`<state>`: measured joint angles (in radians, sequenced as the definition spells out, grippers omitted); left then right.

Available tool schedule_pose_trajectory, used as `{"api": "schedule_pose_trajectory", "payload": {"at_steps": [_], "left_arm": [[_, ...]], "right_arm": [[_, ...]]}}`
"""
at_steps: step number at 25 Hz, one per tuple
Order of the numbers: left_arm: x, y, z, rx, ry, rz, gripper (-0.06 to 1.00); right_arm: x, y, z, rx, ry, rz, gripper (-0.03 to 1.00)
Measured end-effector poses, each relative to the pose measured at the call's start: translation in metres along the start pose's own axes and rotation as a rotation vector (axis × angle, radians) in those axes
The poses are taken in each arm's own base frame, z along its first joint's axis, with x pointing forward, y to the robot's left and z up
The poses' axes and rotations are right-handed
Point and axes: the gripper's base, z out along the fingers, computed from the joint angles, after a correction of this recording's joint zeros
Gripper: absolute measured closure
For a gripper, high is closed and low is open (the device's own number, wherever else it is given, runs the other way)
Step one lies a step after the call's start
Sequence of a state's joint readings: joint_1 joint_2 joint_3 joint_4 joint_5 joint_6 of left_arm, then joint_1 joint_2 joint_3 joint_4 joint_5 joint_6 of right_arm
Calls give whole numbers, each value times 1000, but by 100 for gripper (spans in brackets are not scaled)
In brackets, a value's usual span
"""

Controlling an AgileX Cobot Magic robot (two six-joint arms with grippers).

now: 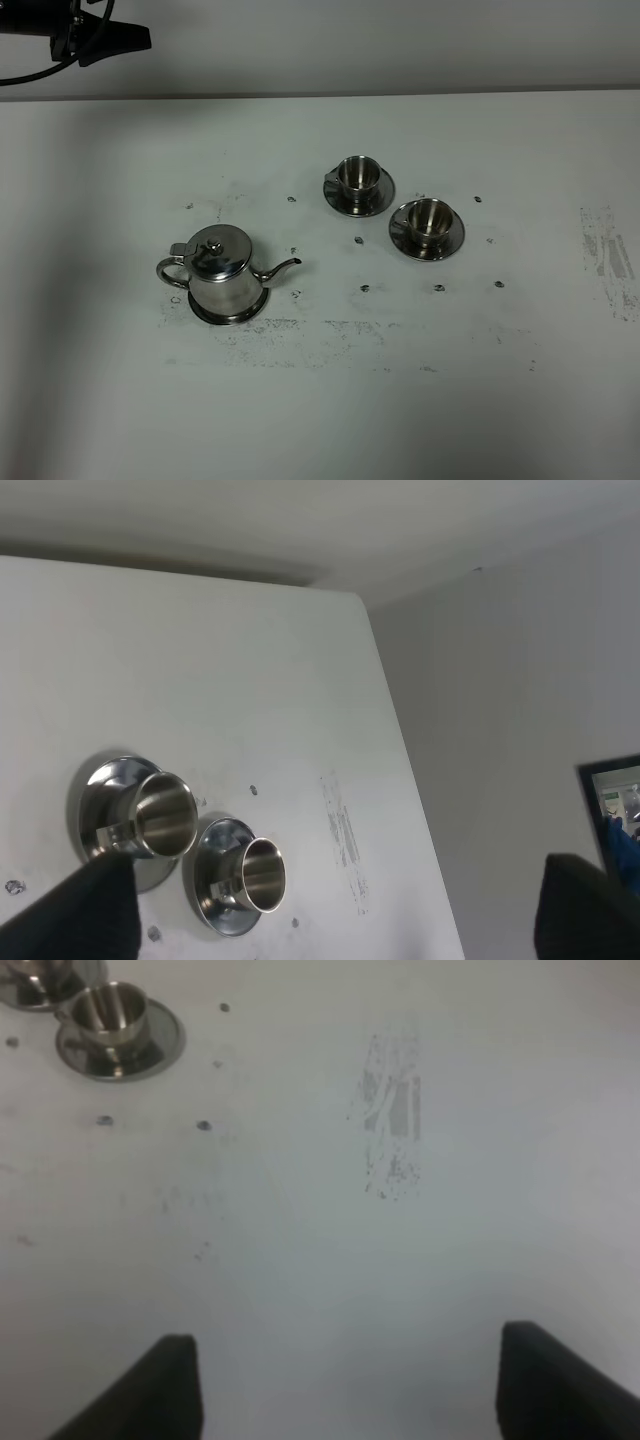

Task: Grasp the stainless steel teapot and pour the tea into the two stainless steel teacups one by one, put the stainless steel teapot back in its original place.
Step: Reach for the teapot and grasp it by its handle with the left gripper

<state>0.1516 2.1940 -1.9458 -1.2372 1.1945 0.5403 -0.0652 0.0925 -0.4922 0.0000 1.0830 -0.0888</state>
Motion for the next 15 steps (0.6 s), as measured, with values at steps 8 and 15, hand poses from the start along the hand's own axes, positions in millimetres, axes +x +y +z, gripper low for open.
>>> {"api": "schedule_pose_trajectory", "payload": {"at_steps": [8,15], "left_arm": [[0,-2,-1,0,-2,4,18],[0,-4,-2,0,-3,7,18]], "right_arm": [[0,0,-1,-39,-9,-23,38],[0,1,-1,-147,-20,-96,38]]}}
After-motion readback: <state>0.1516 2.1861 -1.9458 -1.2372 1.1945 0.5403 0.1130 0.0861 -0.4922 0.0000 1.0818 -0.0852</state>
